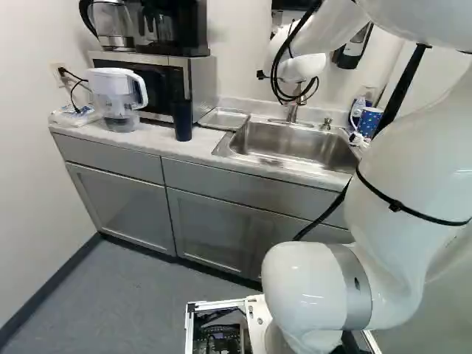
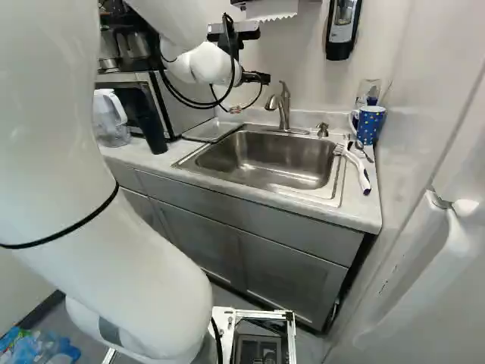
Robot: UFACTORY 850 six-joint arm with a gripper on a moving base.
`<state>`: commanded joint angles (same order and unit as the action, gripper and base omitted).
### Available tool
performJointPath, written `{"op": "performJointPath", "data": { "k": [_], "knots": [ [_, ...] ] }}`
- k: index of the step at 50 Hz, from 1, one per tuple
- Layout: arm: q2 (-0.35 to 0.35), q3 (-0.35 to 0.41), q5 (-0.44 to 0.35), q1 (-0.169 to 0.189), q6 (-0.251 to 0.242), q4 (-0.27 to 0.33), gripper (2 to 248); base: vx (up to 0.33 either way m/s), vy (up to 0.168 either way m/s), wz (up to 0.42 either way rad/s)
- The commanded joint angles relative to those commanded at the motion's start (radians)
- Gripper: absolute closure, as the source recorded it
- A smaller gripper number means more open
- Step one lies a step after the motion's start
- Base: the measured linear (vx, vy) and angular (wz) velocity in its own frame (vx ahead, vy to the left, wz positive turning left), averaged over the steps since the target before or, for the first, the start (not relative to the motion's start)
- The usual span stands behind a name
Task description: Rinse the cup and place it in the tray
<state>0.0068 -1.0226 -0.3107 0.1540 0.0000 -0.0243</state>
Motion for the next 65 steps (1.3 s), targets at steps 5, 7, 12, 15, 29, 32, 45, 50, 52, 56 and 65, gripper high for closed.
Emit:
{"op": "performJointPath", "data": {
  "k": [5, 7, 12, 15, 29, 32, 45, 50, 52, 56, 65],
  "knots": [
    [-0.008, -0.008, 0.010, 0.006, 0.000, 0.000, 3, 0.000, 0.000, 0.000],
    [-0.012, -0.012, 0.014, 0.008, 0.000, 0.000, 3, 0.000, 0.000, 0.000],
    [-0.021, -0.021, 0.023, 0.014, 0.000, 0.000, 3, 0.000, 0.000, 0.000],
    [-0.027, -0.027, 0.027, 0.017, 0.000, 0.000, 3, 0.000, 0.000, 0.000],
    [-0.053, -0.054, 0.042, 0.033, 0.000, 0.000, 3, 0.000, 0.000, 0.000],
    [-0.059, -0.060, 0.044, 0.036, 0.000, 0.000, 3, 0.000, 0.000, 0.000],
    [-0.084, -0.086, 0.045, 0.050, 0.000, 0.000, 3, 0.000, 0.000, 0.000],
    [-0.094, -0.096, 0.045, 0.055, 0.000, 0.000, 3, 0.000, 0.000, 0.000],
    [-0.098, -0.100, 0.045, 0.057, 0.000, 0.000, 3, 0.000, 0.000, 0.000],
    [-0.106, -0.109, 0.045, 0.060, 0.000, 0.000, 3, 0.000, 0.000, 0.000],
    [-0.127, -0.130, 0.046, 0.063, 0.000, 0.000, 3, 0.000, 0.000, 0.000]
  ]
}}
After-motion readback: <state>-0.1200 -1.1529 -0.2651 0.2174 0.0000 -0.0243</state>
